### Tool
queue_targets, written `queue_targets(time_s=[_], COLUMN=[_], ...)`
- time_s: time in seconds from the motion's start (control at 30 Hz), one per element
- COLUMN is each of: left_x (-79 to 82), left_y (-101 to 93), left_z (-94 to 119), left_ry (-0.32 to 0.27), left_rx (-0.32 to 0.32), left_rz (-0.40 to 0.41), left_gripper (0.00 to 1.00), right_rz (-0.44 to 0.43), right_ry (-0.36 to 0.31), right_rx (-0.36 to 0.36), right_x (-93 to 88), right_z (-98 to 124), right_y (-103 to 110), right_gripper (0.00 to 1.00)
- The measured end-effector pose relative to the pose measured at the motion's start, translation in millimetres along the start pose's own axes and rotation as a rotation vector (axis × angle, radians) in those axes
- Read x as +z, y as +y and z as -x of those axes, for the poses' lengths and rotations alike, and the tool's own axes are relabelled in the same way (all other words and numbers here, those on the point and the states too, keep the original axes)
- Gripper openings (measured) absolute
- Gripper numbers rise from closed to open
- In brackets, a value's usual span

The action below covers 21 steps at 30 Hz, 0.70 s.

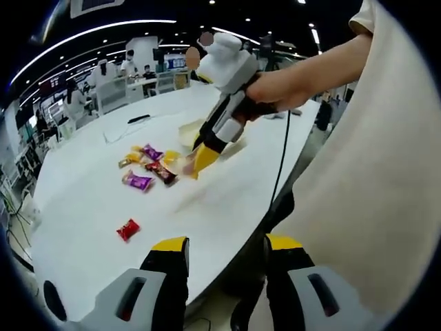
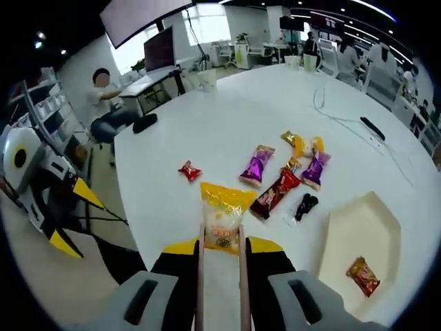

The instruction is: Place the target food into the container with the food tongs after gripping and lifting it, then release it inside without dropping or visibly crushing the food.

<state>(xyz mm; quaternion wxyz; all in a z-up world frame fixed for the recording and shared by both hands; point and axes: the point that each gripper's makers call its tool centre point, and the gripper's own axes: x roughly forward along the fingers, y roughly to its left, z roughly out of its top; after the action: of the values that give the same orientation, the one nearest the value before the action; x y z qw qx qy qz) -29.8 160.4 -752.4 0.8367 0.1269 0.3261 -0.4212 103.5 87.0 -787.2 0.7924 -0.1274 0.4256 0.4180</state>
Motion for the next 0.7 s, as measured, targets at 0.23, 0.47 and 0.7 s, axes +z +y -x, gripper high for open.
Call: queue_targets(time_s=[0.23, 0.47, 0.7], left_x=[1.9, 1.4, 6.8], left_y=[4.8, 3.8, 4.1], left_z=[1.3, -3.8, -8.2], left_ry=[-0.006, -0.001, -0.006], left_rx=[0.023, 0.009, 0.009], left_rz=[0.007, -0.005, -0.008], left_gripper=[0.44, 0.44, 0.43], right_rz=[-0.002, -0.023, -0.019], right_ry=[-0.007, -0.040, -0.080], right_rx=[-0.007, -0.028, -0.061], right_x=[-4.2, 2.3, 9.1], right_z=[8.5, 20.2, 28.6], right_y=[-3.1, -12.9, -26.7], right_gripper=[0.25, 0.25, 0.25])
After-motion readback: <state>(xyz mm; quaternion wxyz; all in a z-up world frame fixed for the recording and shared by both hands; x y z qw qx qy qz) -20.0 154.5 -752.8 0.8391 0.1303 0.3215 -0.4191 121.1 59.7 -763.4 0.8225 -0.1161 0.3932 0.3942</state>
